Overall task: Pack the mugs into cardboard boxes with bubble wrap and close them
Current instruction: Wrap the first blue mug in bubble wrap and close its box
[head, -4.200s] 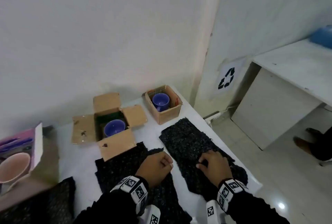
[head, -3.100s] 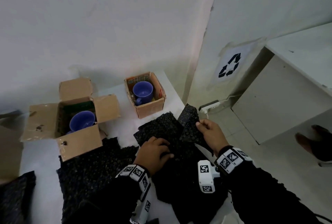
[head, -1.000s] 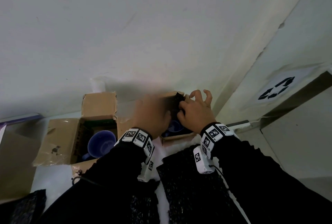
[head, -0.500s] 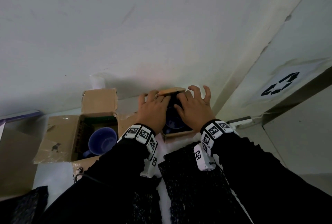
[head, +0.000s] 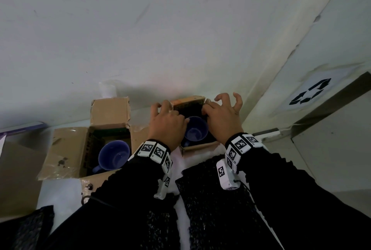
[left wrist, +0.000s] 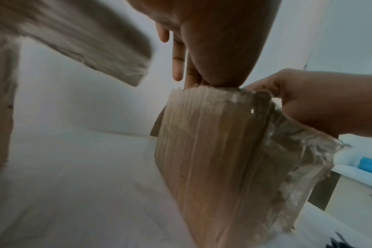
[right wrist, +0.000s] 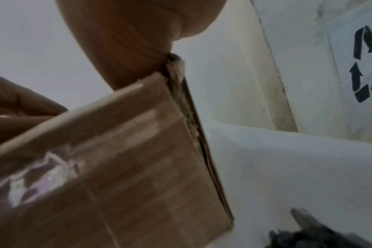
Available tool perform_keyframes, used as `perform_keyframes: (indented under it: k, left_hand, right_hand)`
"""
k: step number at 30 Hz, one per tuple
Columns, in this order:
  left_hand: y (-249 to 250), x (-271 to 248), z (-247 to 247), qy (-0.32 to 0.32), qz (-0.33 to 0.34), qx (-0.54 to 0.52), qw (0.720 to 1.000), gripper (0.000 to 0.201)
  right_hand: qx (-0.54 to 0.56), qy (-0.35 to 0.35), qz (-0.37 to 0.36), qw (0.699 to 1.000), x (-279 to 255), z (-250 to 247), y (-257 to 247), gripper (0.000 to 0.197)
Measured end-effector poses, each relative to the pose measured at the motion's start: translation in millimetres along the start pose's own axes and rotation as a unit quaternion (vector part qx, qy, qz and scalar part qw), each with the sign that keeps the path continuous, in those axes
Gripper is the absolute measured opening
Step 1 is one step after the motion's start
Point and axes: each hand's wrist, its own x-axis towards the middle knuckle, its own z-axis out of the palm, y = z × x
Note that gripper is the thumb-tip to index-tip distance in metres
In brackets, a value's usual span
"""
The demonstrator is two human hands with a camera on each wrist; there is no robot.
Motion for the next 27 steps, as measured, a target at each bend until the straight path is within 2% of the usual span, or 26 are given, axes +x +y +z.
perform_keyframes:
  k: [4, 6, 8, 12, 14, 16, 18, 20, 21, 23, 25, 27]
  left_hand:
    - [-1.1, -8.4, 3.8, -0.013, 0.015, -0.004, 1.000, 0.053]
    - [-0.3, -12.9, 2.2, -0.021, 0.020, -0.004, 1.000, 0.052]
    - [2.2, -20.0, -0.7, -0.019, 0.022, -0.009, 1.000, 0.047]
    - [10.9, -46.0, -4.1, 0.047, 0.040, -0.056, 0.997, 0.029]
    - [17.3, -61.2, 1.3, 0.077, 0.054, -0.128, 0.987, 0.020]
    - [23.9, -76.5, 6.0, 0.091, 0.055, -0.203, 0.973, 0.019]
    - [29.4, -90.9, 10.3, 0.113, 0.051, -0.241, 0.963, 0.023]
    - [34.1, -104.9, 13.9, 0.123, 0.060, -0.265, 0.954, 0.023]
    - [36.6, -111.9, 15.5, 0.116, 0.073, -0.273, 0.952, 0.021]
    - [42.1, -126.7, 19.9, 0.074, 0.107, -0.274, 0.953, 0.018]
    - [46.7, -140.3, 22.3, 0.004, 0.129, -0.268, 0.955, 0.021]
    - [49.6, -151.6, 22.7, -0.091, 0.132, -0.267, 0.950, 0.034]
  right_hand:
    - [-0.038, -0.040, -0.015, 0.998, -3.3, -1.6, -4.0, 0.006]
    - [-0.038, -0.067, -0.010, 0.997, -8.2, -5.4, -5.8, 0.015]
    - [-0.018, -0.064, -0.003, 0.998, -16.5, -11.1, -5.2, 0.018]
    - [0.063, -0.012, 0.002, 0.998, -44.9, -28.2, -0.5, 0.027]
    - [0.105, 0.005, -0.004, 0.994, -63.7, -36.6, 1.3, 0.033]
    - [0.167, 0.013, -0.015, 0.986, -85.4, -40.6, 2.7, 0.035]
    - [0.225, 0.000, -0.028, 0.974, -109.9, -41.2, 4.1, 0.029]
    - [0.260, -0.050, -0.033, 0.964, -137.6, -41.7, 3.1, 0.018]
    - [0.267, -0.077, -0.036, 0.960, -152.1, -42.8, 1.9, 0.015]
    - [0.247, -0.136, -0.024, 0.959, -181.4, -43.3, -2.2, 0.033]
    - [0.168, -0.219, 0.006, 0.961, -207.0, -41.4, -7.9, 0.059]
    - [0.102, -0.277, 0.025, 0.955, -225.3, -40.3, -14.3, 0.068]
